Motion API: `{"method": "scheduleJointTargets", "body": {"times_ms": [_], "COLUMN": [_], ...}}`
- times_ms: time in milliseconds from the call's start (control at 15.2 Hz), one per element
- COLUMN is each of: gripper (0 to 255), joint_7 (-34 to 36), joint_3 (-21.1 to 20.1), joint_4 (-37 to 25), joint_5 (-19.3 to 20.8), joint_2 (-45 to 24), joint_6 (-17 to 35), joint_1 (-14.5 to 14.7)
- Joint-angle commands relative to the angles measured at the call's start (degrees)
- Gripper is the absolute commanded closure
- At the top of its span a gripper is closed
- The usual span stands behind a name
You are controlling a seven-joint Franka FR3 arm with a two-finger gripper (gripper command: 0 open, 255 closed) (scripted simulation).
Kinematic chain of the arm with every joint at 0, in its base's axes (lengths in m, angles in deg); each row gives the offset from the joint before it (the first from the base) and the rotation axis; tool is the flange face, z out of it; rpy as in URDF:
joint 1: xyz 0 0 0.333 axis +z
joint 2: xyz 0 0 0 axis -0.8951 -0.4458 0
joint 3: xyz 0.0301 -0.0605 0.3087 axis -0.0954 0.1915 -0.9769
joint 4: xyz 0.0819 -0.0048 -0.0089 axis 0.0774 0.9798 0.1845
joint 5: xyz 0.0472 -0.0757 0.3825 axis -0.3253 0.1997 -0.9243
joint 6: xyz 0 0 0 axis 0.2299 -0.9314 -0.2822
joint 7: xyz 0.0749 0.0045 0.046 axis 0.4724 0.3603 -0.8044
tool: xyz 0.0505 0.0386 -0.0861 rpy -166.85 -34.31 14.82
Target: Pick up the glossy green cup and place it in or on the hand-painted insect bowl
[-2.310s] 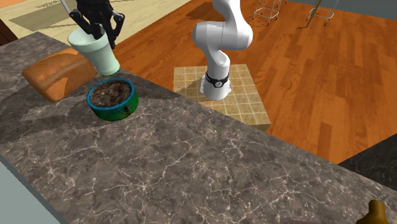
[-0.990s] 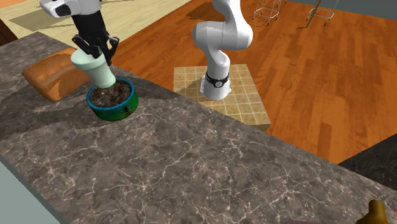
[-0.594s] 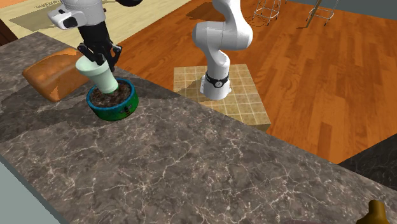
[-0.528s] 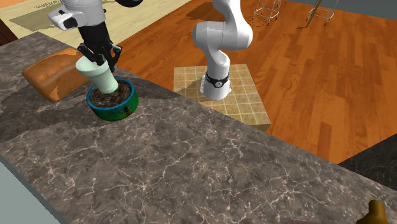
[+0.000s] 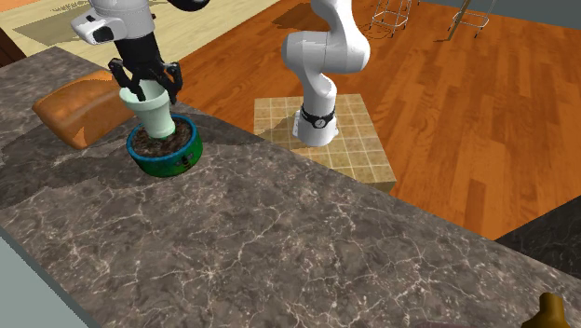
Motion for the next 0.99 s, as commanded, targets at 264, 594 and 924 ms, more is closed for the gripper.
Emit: {"method": "scheduleJointTargets", "body": {"times_ms": [264, 594, 924], "gripper": [0, 0, 0], "joint_7": [0.0, -0.2, -0.2], "joint_3": [-1.2, -4.1, -4.1], "joint_4": [-1.2, -5.0, -5.0], "joint_5": [-0.3, -1.3, -1.3], "joint_2": [0.7, 2.2, 2.2], "joint_6": [-2.1, -7.6, -7.6], "joint_1": [-0.3, -0.7, -0.7]}}
